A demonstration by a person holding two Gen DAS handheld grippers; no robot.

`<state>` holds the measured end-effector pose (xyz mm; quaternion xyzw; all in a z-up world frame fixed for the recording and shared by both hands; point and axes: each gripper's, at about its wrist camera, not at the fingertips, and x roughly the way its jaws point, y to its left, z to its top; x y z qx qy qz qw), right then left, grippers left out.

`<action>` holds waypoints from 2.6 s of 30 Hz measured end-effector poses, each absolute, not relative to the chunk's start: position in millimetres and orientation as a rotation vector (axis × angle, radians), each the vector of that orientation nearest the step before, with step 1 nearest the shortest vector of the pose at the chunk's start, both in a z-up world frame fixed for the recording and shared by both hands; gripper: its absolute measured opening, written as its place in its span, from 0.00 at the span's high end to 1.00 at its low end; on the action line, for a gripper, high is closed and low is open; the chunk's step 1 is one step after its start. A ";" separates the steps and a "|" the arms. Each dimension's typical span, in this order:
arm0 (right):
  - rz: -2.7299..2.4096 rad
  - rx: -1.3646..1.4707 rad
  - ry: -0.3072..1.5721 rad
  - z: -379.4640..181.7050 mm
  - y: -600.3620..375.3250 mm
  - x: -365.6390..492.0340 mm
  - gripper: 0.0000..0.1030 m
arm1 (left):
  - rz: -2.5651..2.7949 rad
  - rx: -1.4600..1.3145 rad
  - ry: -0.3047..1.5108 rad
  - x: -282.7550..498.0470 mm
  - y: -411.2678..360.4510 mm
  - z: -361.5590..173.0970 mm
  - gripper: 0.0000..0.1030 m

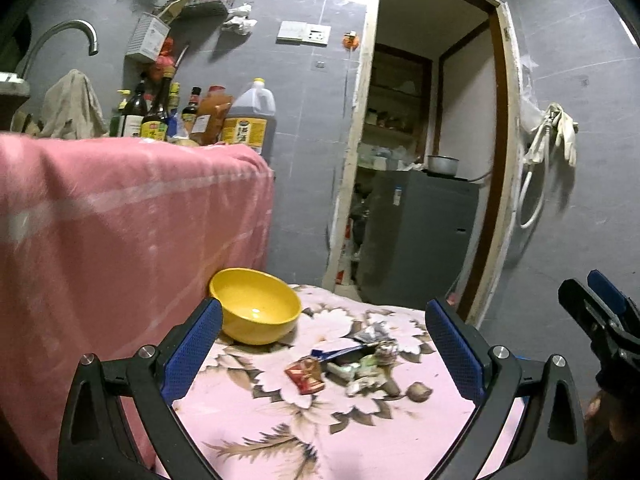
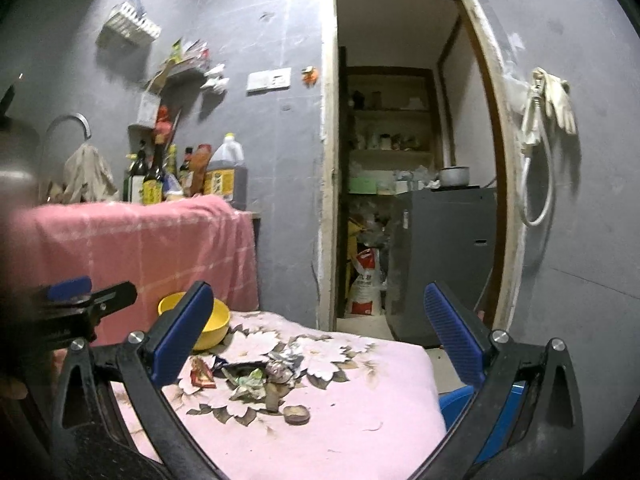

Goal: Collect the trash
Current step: 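Move both tools back to the trash pile on the table, then grasp the red-brown crumpled wrapper with the left tool while the right tool grasps the beige lump, then lift and carry both held pieces over the blue bucket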

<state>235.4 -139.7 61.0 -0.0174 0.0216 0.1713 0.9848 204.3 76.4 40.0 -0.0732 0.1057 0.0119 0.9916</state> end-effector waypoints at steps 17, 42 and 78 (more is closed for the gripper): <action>0.398 -0.084 0.268 5.6 -108.4 298.0 0.00 | 0.069 -0.138 0.364 246.9 92.4 -7.4 0.04; 0.443 -0.072 0.772 -69.7 -94.2 389.0 0.15 | 0.013 -0.202 0.731 345.9 95.2 -54.3 0.38; 0.474 0.024 0.398 16.6 -155.2 325.9 0.63 | -0.241 -0.194 0.424 289.7 15.2 31.2 0.79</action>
